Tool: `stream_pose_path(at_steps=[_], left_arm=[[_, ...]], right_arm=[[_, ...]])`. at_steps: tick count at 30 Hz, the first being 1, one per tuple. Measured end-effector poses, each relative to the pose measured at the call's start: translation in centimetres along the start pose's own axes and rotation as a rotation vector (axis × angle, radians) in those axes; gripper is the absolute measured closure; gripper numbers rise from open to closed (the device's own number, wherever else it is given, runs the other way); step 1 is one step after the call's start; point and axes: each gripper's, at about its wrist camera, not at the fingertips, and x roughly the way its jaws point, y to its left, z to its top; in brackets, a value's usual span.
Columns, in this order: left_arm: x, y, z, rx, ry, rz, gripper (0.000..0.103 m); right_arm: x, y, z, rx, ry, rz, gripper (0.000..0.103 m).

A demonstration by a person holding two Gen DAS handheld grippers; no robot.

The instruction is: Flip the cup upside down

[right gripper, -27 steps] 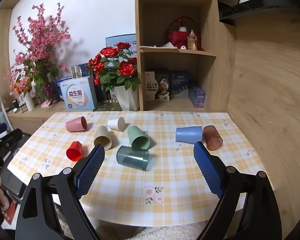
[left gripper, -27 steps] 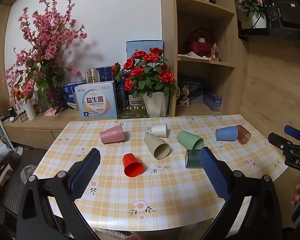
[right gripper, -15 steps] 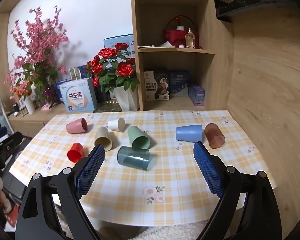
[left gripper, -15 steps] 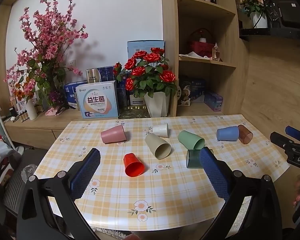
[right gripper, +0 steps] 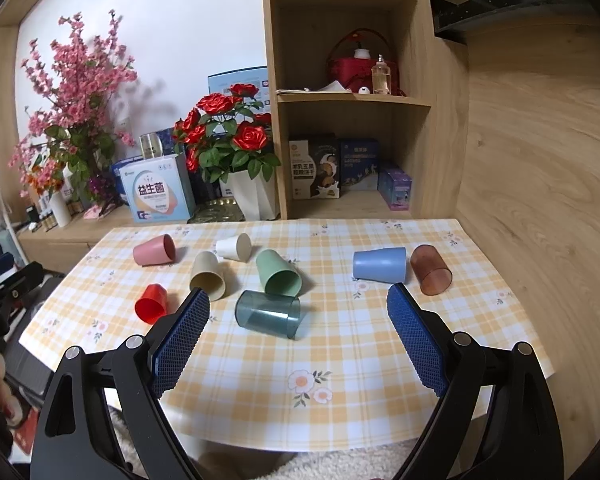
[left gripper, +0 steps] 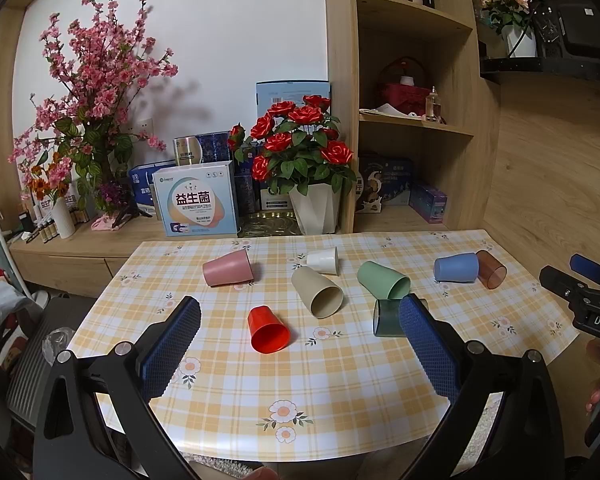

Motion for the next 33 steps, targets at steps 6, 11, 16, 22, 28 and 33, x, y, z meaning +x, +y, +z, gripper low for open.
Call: stream_pose_path(at_steps=[6, 11, 16, 22, 28, 33], left_arm=[[0.1, 0.08, -0.07, 0.0, 0.001, -0.001, 0.006], [0.09, 0.07, -0.05, 0.0, 0.001, 0.0, 0.006], [0.1, 0.07, -0.08, 0.001, 0.001, -0.001, 0.006], [0.11, 0.06, -0.1, 0.001, 0.001, -0.001, 0.006], [0.12, 0.07, -0.11, 0.001, 0.002, 0.001, 0.006], [0.09, 0.14, -0.11, 0.001, 0.001, 0.001, 0.006]], right_arm=[[-0.19, 0.26, 0.05, -0.015, -0.014, -0.005, 0.016], [-0.14, 0.2, 0.17, -0.011, -0.008, -0.01, 0.016], [-0.07, 0.11, 0.17, -0.011, -0.008, -0.011, 0.016], [-0.04, 0.1, 0.2, -0.01, -0.006, -0.014, 0.016], [-0.03, 0.16, 0.19, -0.013, -0.008, -0.018, 0.016], [0.01, 0.14, 0.25, -0.013, -0.006, -0.016, 0.016]])
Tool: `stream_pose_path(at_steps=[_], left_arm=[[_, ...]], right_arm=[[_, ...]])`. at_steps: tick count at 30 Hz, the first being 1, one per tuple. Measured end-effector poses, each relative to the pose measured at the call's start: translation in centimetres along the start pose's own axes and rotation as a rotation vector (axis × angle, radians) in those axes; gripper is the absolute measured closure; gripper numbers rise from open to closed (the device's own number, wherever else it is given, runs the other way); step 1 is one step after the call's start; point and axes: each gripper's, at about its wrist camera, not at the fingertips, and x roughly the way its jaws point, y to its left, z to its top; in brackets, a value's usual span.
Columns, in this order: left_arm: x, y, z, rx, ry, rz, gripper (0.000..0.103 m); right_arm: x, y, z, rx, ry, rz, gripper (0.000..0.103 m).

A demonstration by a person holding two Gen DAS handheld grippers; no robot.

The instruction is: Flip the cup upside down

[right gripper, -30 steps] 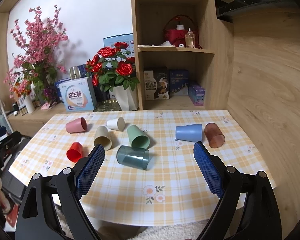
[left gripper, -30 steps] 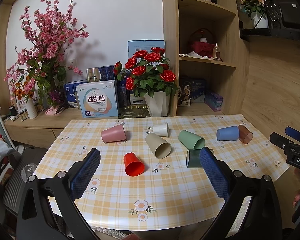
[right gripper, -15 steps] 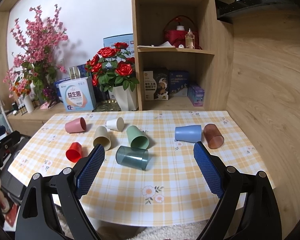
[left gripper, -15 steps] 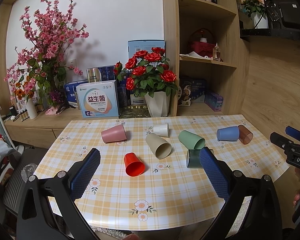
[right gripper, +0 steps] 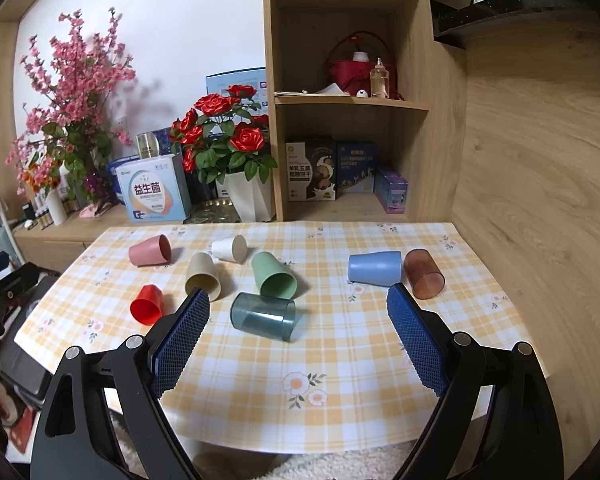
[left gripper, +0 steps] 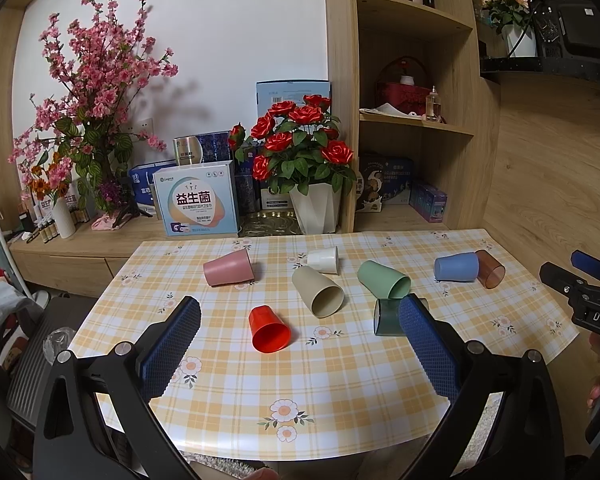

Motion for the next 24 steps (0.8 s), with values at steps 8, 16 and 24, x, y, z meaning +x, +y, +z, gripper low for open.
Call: stream_pose_path(at_steps=[8, 16, 24], left_arm=[[0.01, -0.04, 0.0, 0.0, 0.001, -0.001, 0.006], [-0.02, 0.09, -0.01, -0.002, 0.002, -0.004, 0.006], [-0.08, 0.19, -0.07, -0.001, 0.004, -0.001, 0.006]], right_arm=[[0.01, 0.02, -0.06, 0.0, 0.0, 0.0, 0.016], [0.01, 0.04, -0.03, 0.0, 0.001, 0.0, 0.016], [0.02, -0.01, -0.01, 0.0, 0.003, -0.001, 0.016]])
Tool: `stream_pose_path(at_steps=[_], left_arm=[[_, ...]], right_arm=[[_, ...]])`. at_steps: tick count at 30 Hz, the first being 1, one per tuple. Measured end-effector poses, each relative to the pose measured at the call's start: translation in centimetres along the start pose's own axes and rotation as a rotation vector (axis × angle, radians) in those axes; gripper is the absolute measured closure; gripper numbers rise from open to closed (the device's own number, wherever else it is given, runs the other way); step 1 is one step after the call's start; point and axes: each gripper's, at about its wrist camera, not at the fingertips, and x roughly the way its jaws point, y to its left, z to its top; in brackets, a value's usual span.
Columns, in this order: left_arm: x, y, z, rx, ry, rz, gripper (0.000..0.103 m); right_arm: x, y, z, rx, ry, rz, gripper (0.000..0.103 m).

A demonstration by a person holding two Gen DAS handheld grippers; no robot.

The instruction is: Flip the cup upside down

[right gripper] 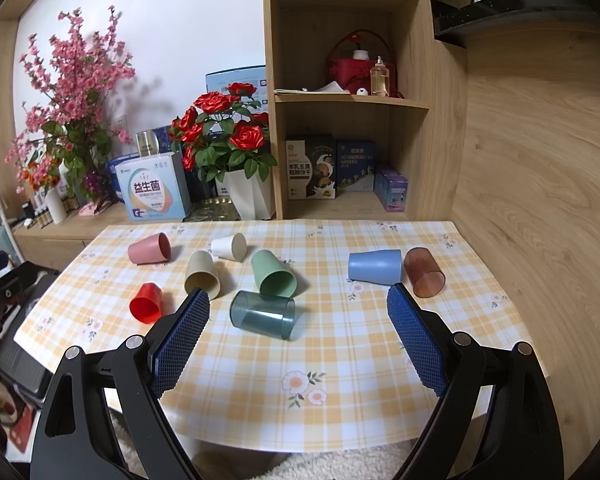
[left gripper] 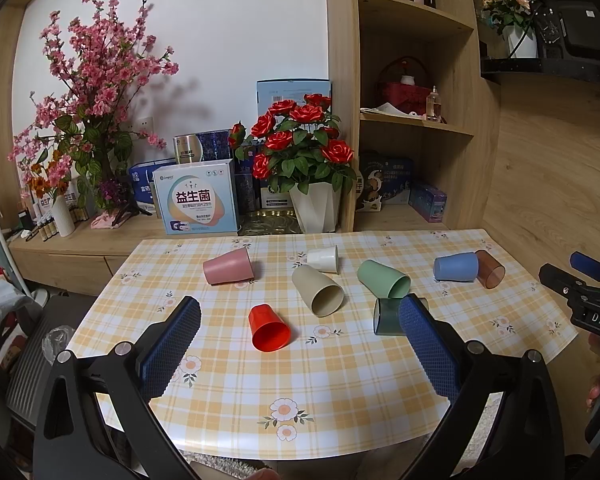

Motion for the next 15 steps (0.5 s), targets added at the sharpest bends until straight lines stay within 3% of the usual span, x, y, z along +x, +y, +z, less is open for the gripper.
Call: stream_pose_path(at_steps=[15], left_arm=[[0.8, 0.6, -0.3, -0.011, 0.013, -0.052, 0.006]], right_arm=[[1.0, -1.4, -0.8, 0.036, 0.006, 0.02, 0.016]])
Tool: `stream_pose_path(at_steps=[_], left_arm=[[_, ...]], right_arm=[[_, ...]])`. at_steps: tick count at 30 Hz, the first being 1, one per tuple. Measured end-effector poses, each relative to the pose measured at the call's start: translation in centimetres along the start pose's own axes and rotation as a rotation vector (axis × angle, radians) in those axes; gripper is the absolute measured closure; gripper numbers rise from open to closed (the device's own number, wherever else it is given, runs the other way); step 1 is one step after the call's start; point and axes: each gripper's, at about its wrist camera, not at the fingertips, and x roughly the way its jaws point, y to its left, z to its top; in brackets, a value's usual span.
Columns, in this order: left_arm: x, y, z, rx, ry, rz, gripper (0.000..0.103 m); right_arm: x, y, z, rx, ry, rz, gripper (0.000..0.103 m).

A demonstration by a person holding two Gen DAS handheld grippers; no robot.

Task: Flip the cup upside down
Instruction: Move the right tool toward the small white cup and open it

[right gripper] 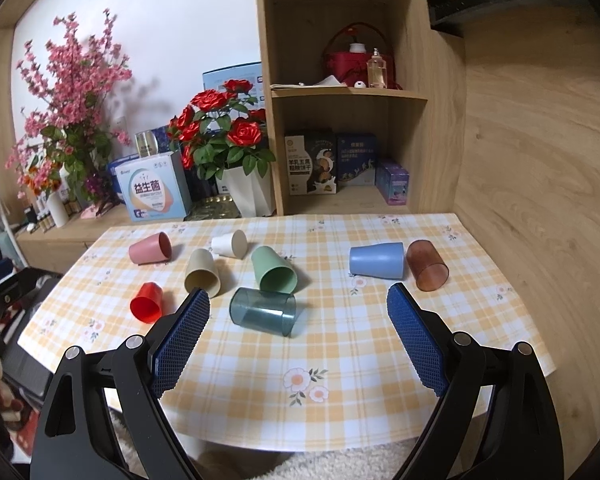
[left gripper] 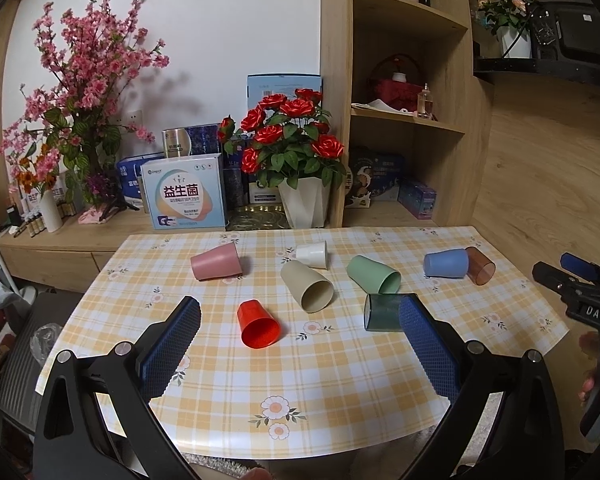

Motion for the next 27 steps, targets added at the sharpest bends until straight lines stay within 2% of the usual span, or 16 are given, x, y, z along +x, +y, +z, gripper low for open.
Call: stream_pose_path(at_steps=[6, 9, 16, 20, 27], left_arm=[[1.4, 3.0, -0.7, -0.118, 0.009, 0.054, 0.006], [2.5, 4.4, -1.0, -0.16, 0.028, 0.056, 0.006], [5.3, 6.3, -1.6, -0.173, 0.08, 0.091, 0.006], [6.7, 7.0, -1.8, -0.165, 0.106, 0.084, 0.006], [9.7, 8.5, 0.3, -0.099, 0.108, 0.068, 0.006]], right_arm=[[2.1, -4.1, -0.4, 0.059, 0.033, -0.021, 0.016], [3.3, -6.6, -0.2, 0.096, 0.061, -0.035, 0.016], [6.8, -10.0, 0.2, 0.085, 0.152, -0.072, 0.016], [9.2, -9.7, 0.7, 0.021, 0.199, -0.059, 0.016], [15.9, -5.5, 2.7, -0.15, 0.322, 0.063, 0.016]])
